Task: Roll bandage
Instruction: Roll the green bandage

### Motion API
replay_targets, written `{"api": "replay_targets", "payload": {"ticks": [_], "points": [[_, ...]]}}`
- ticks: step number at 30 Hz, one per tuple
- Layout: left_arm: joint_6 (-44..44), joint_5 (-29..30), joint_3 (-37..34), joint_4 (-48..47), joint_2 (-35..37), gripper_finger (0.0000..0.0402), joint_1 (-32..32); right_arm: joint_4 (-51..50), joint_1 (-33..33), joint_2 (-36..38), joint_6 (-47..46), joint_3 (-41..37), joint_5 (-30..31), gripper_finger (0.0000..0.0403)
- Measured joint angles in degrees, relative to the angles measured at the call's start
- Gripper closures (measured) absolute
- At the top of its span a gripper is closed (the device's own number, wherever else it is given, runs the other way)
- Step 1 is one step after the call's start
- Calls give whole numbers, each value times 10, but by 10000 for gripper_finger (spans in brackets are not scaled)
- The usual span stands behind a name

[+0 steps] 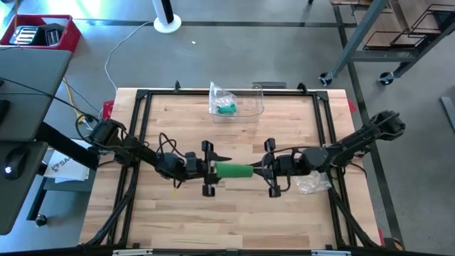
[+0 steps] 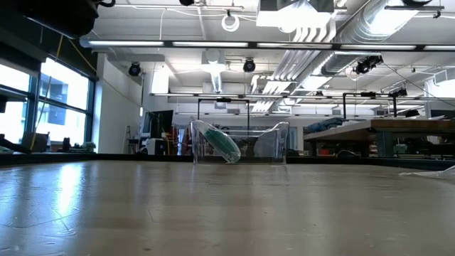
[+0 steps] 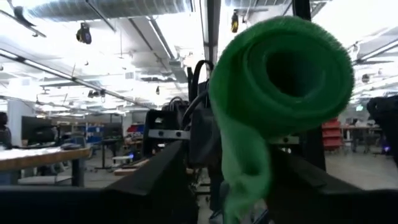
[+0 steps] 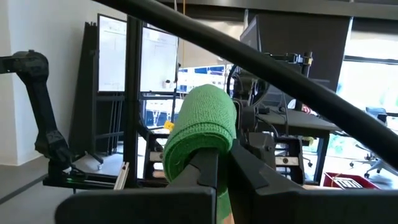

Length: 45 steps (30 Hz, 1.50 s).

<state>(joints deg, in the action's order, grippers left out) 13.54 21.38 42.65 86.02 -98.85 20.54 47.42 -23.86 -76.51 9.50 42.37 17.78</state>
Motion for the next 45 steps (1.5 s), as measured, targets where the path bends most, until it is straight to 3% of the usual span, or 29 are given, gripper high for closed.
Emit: {"api": "replay_targets", "payload": {"ticks": [6, 8, 17, 22, 28, 33, 39, 45], "points": [[27, 1, 0, -4, 0, 368, -4, 3, -2, 0, -2, 0, -14, 400], [31, 2, 0, -5, 0, 391, -9, 8, -5, 0, -2, 0, -33, 400], [15, 3, 0, -17, -13, 399, -35, 36, -17, 0, 15, 0, -49, 400], [21, 1, 0, 29, -27, 400, -42, 28, -6, -4, -25, 0, -112, 400], [41, -62, 15, 33, -26, 401, -44, 34, 9, -28, -43, 0, -145, 400], [40, -87, 38, -50, -26, 401, -44, 64, 18, -44, -38, 0, -138, 400], [7, -91, 43, -90, -30, 401, -43, 106, 7, -46, 32, 0, -130, 400], [-52, -141, 43, -82, -53, 401, -25, 114, -15, -46, 116, 0, -14, 400]]}}
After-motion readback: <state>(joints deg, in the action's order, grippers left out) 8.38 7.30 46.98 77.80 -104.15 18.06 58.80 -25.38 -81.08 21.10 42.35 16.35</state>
